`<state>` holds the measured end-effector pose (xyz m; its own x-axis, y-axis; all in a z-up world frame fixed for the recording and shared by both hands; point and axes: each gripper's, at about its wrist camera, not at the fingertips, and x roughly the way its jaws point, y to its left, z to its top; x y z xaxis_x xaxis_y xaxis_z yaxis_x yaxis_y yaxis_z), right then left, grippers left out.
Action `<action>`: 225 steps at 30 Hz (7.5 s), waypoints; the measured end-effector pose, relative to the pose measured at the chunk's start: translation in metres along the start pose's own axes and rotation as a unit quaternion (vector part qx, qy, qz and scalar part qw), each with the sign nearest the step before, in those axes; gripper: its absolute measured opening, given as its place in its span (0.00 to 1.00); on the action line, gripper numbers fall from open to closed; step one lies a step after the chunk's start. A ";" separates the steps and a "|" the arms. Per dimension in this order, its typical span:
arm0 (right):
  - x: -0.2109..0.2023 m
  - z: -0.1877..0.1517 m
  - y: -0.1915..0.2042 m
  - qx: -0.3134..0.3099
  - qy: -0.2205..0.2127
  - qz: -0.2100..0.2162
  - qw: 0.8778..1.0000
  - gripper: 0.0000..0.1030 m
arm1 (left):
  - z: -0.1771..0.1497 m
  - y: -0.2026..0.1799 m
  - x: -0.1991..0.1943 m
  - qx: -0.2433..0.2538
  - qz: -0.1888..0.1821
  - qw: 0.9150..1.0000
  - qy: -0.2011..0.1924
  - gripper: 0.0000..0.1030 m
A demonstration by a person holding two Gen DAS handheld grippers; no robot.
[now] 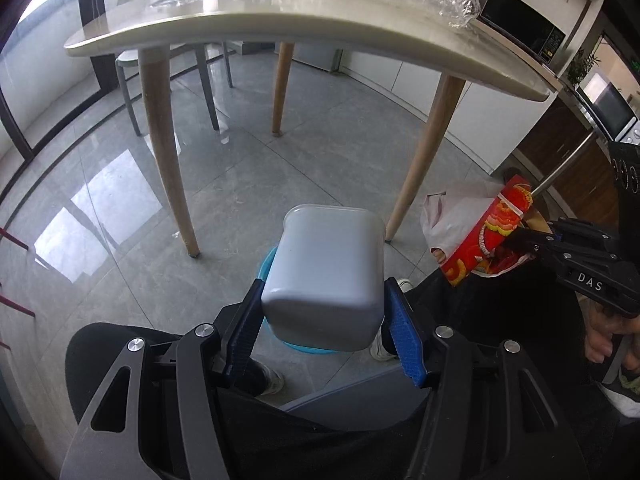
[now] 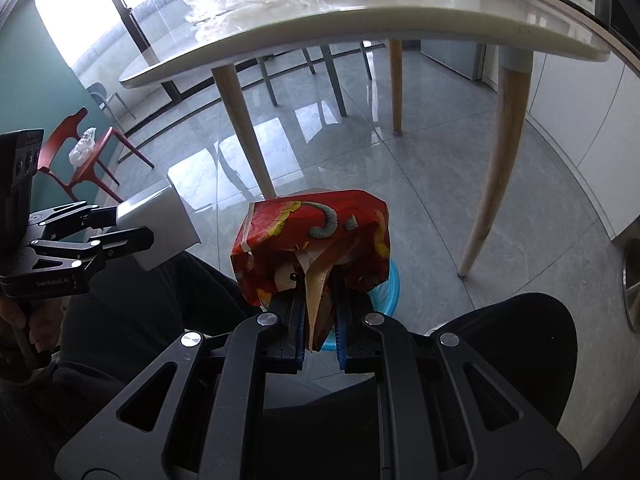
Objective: Collect trash
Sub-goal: 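Carry the snack bag and white tub down over the blue wastebasket with both tools, then open both tools to drop the snack bag and tub into the wastebasket, then raise both tools back toward the table, then grasp the blue printed bag with the left tool while the right tool grasps the clear plastic wrap, then carry the blue bag and plastic wrap down over the blue wastebasket with both tools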
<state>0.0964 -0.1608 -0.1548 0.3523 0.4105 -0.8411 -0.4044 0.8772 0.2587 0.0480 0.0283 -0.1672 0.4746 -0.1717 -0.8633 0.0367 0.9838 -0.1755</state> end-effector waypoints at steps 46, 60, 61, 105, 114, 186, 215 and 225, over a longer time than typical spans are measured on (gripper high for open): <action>0.232 0.023 -0.051 0.104 0.192 0.008 0.976 0.11 | 0.024 0.046 0.179 -0.086 -0.032 0.985 0.149 0.57; 0.248 0.018 -0.062 0.126 0.207 0.023 0.970 0.28 | 0.028 0.052 0.188 -0.098 -0.035 0.983 0.154 0.61; 0.247 0.018 -0.061 0.125 0.208 0.023 0.970 0.28 | 0.029 0.052 0.188 -0.099 -0.034 0.983 0.153 0.61; 0.058 -0.001 -0.014 0.056 0.048 0.030 0.997 0.55 | 0.001 0.035 0.026 -0.046 0.023 0.998 0.026 0.63; -0.009 0.005 0.010 0.008 -0.020 0.020 1.000 0.62 | 0.014 0.021 -0.034 -0.006 0.023 0.999 -0.040 0.64; -0.032 0.172 0.051 -0.162 -0.071 0.037 0.984 0.39 | 0.273 -0.010 0.000 0.249 0.059 0.967 -0.003 0.09; -0.084 0.127 0.014 -0.053 -0.145 0.044 0.987 0.31 | 0.202 -0.023 -0.175 0.112 0.074 0.973 -0.186 0.00; -0.121 0.092 0.015 -0.049 -0.163 0.053 0.984 0.31 | 0.141 -0.038 -0.208 0.101 0.065 0.970 -0.210 0.00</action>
<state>0.1256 -0.1743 -0.0056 0.5494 0.5700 -0.6110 -0.5269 0.8038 0.2761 0.0716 0.0338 0.0860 0.8017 -0.0503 -0.5956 0.1032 0.9931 0.0551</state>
